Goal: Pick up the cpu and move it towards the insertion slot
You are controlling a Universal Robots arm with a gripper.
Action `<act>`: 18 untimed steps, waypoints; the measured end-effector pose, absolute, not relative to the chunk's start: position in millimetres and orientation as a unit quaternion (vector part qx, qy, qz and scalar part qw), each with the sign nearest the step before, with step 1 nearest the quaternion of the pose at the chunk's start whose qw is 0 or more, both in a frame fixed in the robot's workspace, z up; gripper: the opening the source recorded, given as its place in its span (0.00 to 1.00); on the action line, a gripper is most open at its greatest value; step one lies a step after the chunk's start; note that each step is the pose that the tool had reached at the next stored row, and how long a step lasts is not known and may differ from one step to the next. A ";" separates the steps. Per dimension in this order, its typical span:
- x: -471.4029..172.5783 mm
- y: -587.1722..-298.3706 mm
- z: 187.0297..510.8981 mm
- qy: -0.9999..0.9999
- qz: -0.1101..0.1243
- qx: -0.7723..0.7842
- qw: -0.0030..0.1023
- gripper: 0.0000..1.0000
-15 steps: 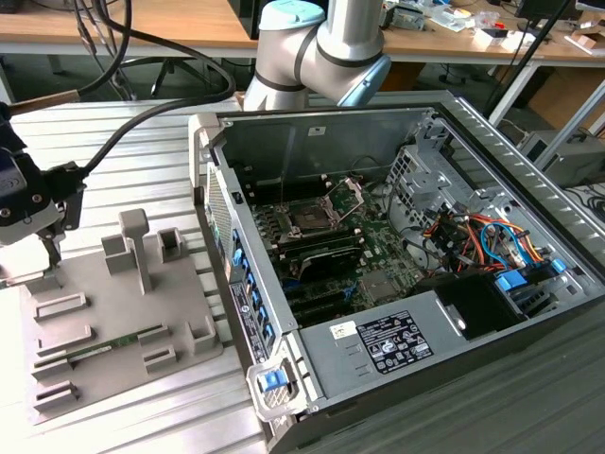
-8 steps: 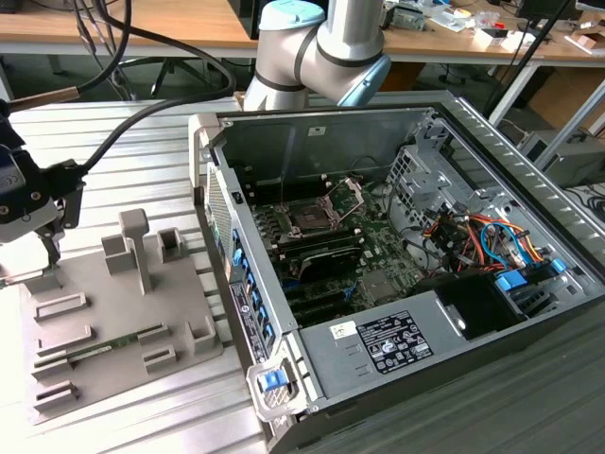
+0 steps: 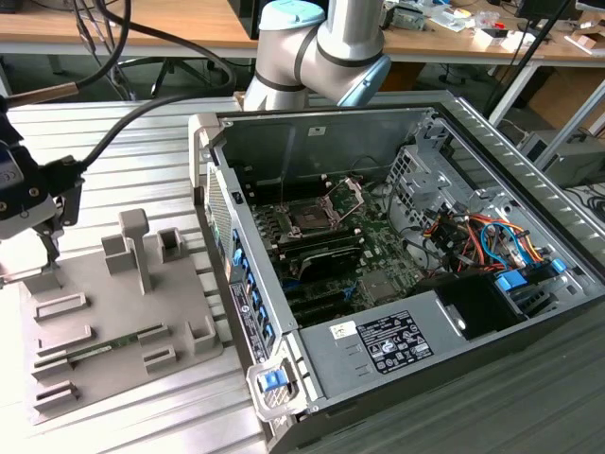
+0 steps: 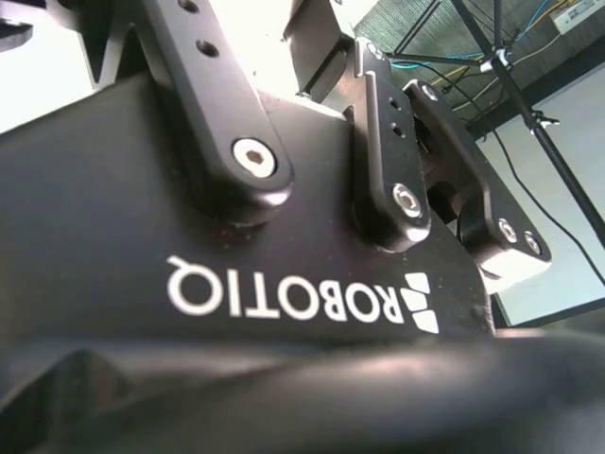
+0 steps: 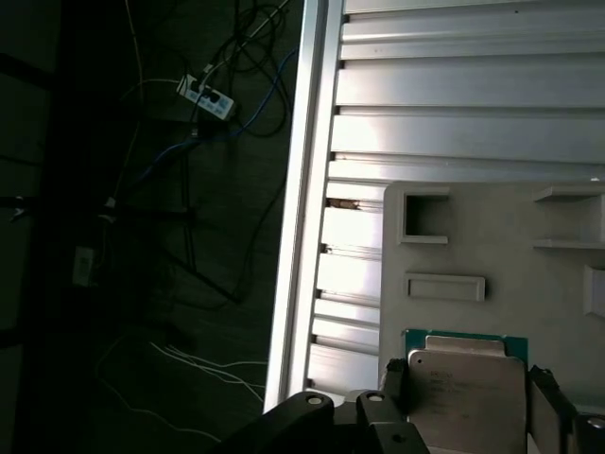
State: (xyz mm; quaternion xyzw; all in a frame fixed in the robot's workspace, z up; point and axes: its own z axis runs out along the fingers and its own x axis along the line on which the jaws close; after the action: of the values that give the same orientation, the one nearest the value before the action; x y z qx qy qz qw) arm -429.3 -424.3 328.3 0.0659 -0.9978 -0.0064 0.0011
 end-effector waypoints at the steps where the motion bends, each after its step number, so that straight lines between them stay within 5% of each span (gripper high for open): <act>1: -429.3 -424.3 328.7 -0.998 -0.006 0.066 0.001 0.55; 18: -429.3 -424.3 339.8 -0.998 -0.006 0.066 0.001 0.55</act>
State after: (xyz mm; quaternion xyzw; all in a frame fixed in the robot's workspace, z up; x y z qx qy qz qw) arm -429.3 -424.3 339.8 0.0659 -0.9978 -0.0064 0.0011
